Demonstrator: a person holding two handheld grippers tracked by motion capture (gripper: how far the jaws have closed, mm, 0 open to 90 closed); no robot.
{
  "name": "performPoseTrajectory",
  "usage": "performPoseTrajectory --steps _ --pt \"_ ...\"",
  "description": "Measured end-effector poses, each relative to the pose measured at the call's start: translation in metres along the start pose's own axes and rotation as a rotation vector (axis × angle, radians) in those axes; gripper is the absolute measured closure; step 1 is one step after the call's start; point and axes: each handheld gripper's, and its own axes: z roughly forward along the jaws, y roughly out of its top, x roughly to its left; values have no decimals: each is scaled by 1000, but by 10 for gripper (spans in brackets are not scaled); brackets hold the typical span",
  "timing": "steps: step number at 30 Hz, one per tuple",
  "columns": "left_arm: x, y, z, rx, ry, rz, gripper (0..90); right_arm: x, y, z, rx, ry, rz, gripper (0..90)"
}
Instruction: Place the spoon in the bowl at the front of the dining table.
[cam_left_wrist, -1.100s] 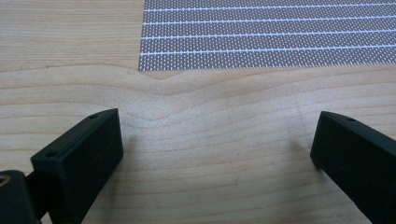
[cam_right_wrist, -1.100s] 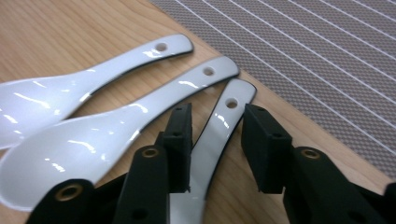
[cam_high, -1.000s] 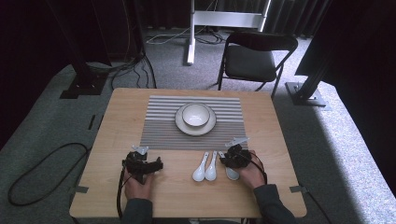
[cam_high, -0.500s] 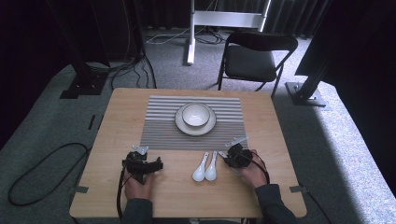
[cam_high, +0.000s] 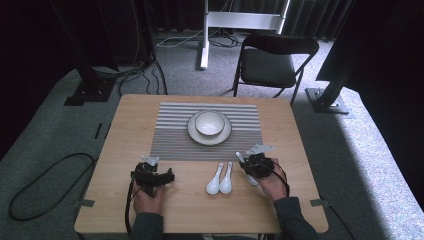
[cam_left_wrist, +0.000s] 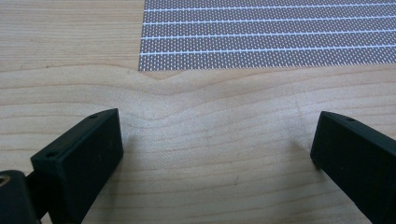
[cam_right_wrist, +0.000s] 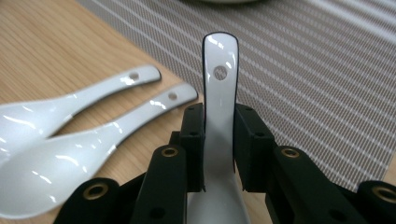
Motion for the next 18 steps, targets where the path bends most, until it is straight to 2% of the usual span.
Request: performPoseTrajectory --steps 3,10,18 --pt "0 0 0 0 0 0 26 0 0 -2 -26 -5 -1 749" --pt "0 0 0 0 0 1 26 -5 0 -9 -90 9 39 749" --pt "0 0 0 0 0 0 26 -4 1 -14 -138 2 31 749"
